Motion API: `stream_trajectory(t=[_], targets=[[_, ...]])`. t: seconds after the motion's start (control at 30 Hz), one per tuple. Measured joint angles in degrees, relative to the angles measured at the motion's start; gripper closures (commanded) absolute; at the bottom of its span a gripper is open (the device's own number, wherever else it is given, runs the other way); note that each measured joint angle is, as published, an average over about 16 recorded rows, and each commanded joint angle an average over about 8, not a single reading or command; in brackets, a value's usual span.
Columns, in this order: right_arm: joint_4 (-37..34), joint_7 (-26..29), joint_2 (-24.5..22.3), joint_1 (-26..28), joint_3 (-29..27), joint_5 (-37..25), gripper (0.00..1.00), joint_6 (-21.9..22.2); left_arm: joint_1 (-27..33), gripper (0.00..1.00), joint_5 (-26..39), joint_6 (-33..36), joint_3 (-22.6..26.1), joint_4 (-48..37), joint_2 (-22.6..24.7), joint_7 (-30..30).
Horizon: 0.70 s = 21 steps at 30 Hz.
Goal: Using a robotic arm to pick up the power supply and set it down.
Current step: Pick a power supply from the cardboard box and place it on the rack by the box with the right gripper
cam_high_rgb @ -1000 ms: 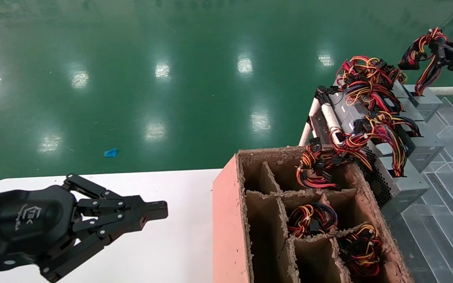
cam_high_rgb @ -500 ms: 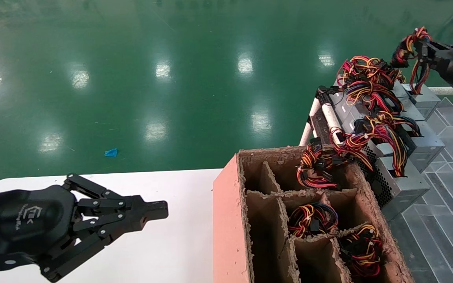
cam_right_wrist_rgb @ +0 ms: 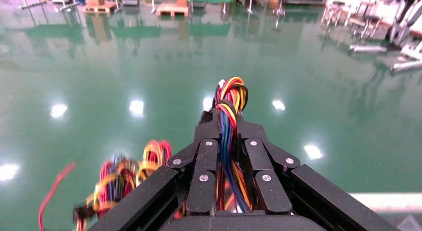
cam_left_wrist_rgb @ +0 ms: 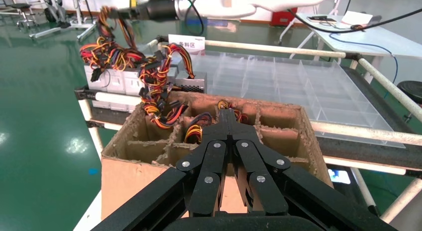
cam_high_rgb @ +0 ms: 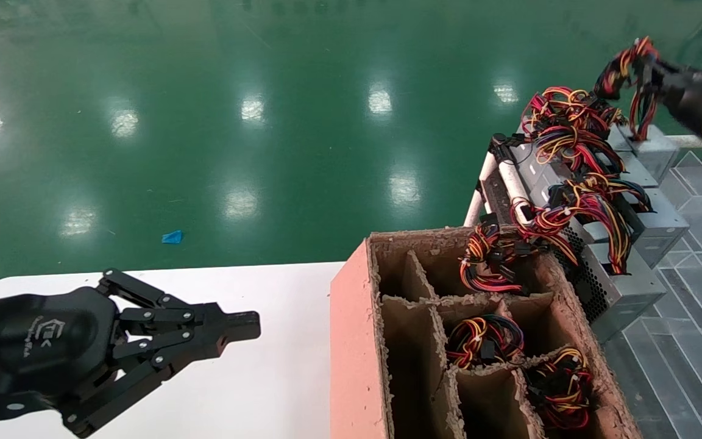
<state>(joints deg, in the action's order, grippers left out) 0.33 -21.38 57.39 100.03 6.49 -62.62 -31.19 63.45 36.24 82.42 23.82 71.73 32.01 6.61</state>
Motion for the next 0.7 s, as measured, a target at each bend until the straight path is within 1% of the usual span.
stream_trajectory(t=[0.03, 0.07, 0.1, 0.3, 0.33, 0.37, 0.7], targets=[[-0.05, -0.06, -0.01, -0.19, -0.07, 0.10, 1.00, -0.01, 0.00, 1.00, 0.00, 0.00, 0.00, 0.00, 0.00, 0.00], [-0.10, -0.12, -0.02, -0.37, -0.14, 0.20, 0.97, -0.04, 0.00, 1.00, 0.00, 0.00, 0.00, 0.00, 0.00, 0.00], [-0.15, -0.17, -0.05, -0.56, -0.21, 0.30, 0.86, -0.07, 0.00, 1.00, 0.00, 0.00, 0.00, 0.00, 0.00, 0.00], [-0.23, -0.29, -0.40, -1.23, -0.53, 0.76, 0.11, -0.40, 0.00, 1.00, 0.00, 0.00, 0.00, 0.00, 0.00, 0.00], [-0.21, -0.29, -0.48, -1.24, -0.56, 0.80, 0.02, -0.47, 0.00, 1.00, 0.00, 0.00, 0.00, 0.00, 0.00, 0.00], [-0.19, -0.28, -0.56, -1.21, -0.58, 0.83, 0.00, -0.53, 0.00, 1.00, 0.00, 0.00, 0.00, 0.00, 0.00, 0.00], [-0.07, 0.03, -1.37, 0.22, -0.26, 0.37, 0.00, -1.36, 0.00, 1.00, 0.00, 0.00, 0.00, 0.00, 0.00, 0.00]])
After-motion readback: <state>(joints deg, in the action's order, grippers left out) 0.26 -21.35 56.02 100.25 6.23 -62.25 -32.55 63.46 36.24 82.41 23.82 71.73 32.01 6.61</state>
